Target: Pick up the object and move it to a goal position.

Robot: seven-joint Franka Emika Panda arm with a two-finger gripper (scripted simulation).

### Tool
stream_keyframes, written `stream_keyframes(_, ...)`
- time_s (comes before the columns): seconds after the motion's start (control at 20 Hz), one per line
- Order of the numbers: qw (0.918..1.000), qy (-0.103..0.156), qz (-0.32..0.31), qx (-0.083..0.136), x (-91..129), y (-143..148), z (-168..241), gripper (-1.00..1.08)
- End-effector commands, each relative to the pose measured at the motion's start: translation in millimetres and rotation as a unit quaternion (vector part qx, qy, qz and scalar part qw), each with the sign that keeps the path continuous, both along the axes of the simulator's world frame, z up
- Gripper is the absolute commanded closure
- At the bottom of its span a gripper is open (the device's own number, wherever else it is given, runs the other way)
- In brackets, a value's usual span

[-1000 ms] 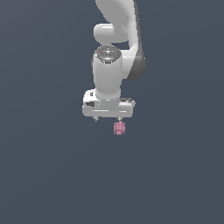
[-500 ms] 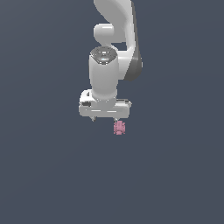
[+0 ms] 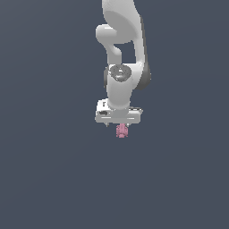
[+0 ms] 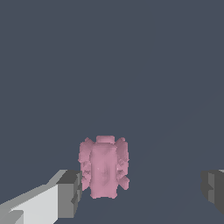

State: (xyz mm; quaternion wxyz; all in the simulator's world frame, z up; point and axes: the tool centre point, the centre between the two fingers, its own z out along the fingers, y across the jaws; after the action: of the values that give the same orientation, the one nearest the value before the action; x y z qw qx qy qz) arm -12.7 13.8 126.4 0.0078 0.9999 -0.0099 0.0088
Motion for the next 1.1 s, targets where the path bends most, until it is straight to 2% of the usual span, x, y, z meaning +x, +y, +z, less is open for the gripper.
stream_keyframes(0.0,1.0000,0.004,0.002,0.003,-8.8,12.9,-15.6,-0.92)
stream_keyframes(0.3,0.9999,0.008,0.004,0.008,-20.8,28.4,-34.4,-0.92)
stream_keyframes(0.65,0.9999,0.009,0.005,0.008,-21.1,28.5,-39.9,-0.92)
stream_keyframes(1.05,0.9999,0.009,0.004,0.008,-22.8,29.0,-75.6,-0.92)
